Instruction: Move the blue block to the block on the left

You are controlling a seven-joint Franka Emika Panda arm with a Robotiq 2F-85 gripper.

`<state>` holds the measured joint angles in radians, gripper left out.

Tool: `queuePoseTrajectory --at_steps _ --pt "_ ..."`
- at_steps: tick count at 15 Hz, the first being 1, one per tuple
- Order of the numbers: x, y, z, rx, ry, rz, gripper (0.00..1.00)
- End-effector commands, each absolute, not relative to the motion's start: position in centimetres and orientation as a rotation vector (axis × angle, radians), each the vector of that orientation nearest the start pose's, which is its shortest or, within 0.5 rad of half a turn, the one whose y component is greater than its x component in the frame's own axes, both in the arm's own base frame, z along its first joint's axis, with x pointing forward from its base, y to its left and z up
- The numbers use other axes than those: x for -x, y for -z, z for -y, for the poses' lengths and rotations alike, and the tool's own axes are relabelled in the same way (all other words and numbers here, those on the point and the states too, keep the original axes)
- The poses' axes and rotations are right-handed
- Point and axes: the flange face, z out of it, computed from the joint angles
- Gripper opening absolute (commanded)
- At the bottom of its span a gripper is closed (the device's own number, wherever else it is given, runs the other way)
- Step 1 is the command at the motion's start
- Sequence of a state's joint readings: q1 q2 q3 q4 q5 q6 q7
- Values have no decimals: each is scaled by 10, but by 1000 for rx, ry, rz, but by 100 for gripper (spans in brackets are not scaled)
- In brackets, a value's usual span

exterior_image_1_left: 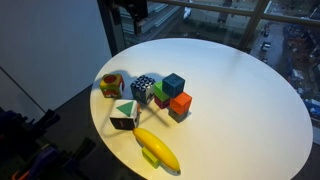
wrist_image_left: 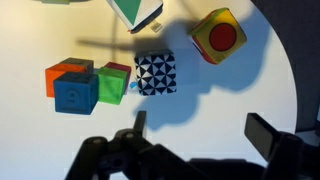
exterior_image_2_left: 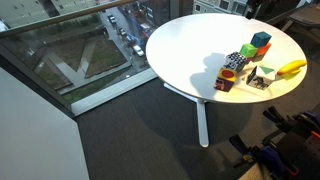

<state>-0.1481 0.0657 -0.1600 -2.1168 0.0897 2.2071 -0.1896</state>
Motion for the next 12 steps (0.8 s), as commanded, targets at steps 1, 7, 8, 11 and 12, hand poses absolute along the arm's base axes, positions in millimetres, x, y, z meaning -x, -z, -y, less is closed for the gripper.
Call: queuePoseTrajectory --at_steps 1,7,8,11,12 --pt "-546 -379 186 3017 94 -223 100" --pt "-556 -362 211 3038 79 -216 100" --pt "-558 -360 215 3046 78 -222 100" --pt "-559 -356 228 3063 82 -249 100" --pt "-560 -355 231 3070 84 -258 100"
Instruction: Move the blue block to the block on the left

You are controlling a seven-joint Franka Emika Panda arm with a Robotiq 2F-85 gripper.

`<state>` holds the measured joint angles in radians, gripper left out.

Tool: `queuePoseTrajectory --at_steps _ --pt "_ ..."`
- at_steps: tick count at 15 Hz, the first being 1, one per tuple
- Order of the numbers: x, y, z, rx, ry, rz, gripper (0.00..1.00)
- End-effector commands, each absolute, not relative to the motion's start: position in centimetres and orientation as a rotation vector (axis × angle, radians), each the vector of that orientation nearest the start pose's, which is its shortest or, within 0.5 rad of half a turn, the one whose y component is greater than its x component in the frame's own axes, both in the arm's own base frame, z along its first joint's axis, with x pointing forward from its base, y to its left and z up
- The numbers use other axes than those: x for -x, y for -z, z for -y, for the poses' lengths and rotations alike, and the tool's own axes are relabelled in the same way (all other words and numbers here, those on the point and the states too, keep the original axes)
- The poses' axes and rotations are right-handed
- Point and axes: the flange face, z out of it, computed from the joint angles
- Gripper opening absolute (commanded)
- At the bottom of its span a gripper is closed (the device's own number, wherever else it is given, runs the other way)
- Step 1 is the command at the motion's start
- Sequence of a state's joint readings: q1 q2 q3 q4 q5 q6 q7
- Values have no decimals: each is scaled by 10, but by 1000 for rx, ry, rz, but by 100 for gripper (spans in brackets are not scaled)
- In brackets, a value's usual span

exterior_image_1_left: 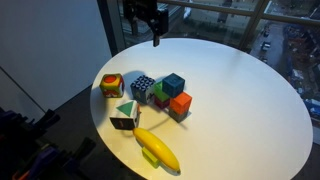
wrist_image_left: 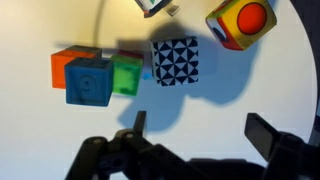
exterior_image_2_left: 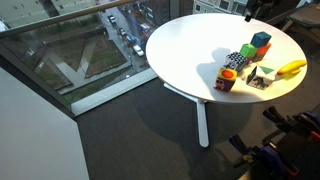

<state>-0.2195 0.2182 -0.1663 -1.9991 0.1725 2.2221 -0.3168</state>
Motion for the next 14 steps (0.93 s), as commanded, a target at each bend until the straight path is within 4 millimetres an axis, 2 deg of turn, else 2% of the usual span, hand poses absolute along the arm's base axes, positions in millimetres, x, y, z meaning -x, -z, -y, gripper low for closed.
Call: queuePoseTrajectory --at_steps 1,14 --pt "-560 -355 235 3076 87 -266 100" --pt "-554 -352 234 3086 83 -272 100"
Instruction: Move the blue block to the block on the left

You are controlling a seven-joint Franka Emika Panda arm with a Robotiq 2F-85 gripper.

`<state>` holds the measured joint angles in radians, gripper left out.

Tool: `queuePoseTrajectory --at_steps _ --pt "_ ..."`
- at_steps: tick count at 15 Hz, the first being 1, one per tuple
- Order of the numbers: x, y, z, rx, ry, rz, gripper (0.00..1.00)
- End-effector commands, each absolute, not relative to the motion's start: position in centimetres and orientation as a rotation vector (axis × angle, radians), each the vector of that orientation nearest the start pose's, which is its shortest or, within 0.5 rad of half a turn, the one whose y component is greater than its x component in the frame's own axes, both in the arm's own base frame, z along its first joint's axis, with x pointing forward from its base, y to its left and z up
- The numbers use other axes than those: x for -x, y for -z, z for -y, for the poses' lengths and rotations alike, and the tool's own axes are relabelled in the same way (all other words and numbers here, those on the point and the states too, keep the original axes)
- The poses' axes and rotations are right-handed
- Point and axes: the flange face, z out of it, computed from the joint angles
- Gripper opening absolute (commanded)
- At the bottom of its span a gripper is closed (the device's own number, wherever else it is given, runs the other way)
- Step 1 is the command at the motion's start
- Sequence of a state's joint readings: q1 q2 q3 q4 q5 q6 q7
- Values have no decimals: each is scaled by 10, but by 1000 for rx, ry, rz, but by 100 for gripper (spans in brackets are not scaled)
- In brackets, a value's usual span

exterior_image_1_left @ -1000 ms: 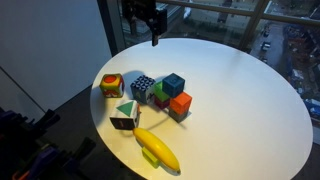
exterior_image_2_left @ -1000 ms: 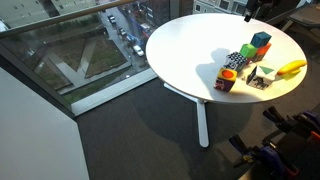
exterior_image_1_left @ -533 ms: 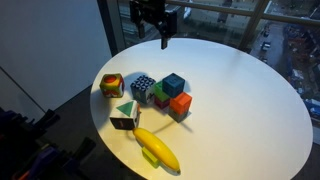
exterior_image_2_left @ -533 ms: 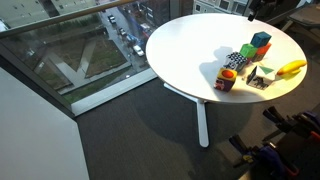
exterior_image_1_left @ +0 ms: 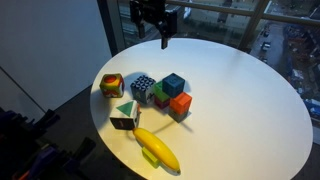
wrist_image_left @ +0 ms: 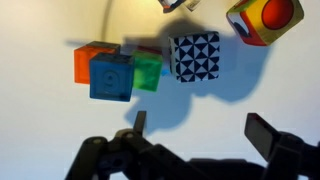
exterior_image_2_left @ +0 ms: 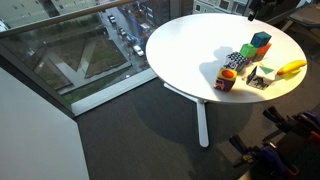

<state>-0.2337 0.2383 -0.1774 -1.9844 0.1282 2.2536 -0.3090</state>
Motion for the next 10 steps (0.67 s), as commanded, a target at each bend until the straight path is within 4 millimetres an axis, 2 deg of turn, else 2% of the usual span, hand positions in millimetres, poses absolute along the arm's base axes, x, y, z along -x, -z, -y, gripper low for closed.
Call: queuePoseTrajectory --at_steps 1,10 --pt "-554 -352 234 3086 84 -272 100" --pt "-553 -343 270 3110 160 -370 100"
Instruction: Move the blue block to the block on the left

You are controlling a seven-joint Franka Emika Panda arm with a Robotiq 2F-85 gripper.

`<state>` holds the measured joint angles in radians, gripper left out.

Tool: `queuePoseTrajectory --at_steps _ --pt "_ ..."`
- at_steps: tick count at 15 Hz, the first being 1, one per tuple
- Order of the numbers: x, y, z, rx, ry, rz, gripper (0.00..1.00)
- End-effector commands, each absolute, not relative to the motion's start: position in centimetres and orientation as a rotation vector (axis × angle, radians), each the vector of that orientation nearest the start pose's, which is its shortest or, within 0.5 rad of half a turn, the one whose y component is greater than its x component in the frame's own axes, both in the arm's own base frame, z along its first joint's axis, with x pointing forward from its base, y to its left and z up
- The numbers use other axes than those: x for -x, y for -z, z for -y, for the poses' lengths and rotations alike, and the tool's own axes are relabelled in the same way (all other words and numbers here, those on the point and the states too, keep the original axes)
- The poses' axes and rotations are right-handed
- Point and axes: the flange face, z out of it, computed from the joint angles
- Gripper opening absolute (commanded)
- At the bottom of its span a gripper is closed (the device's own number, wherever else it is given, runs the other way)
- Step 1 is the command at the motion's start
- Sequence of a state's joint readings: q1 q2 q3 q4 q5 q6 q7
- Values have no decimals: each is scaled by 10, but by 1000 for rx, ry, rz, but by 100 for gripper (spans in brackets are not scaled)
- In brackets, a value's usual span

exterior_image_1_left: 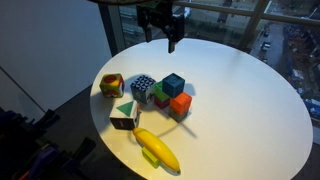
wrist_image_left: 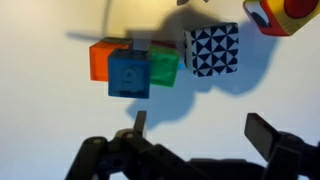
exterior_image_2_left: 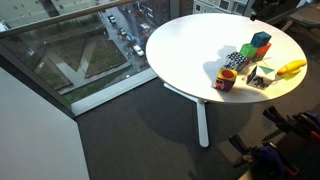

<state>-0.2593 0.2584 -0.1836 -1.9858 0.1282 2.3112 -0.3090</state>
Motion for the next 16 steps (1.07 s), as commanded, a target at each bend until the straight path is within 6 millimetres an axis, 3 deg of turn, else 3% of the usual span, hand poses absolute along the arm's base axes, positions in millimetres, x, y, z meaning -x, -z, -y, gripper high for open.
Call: queuePoseTrajectory --at_steps 1,16 --pt "-551 -341 275 3113 159 -386 100" --pt "-539 -302 320 3140 132 -469 100"
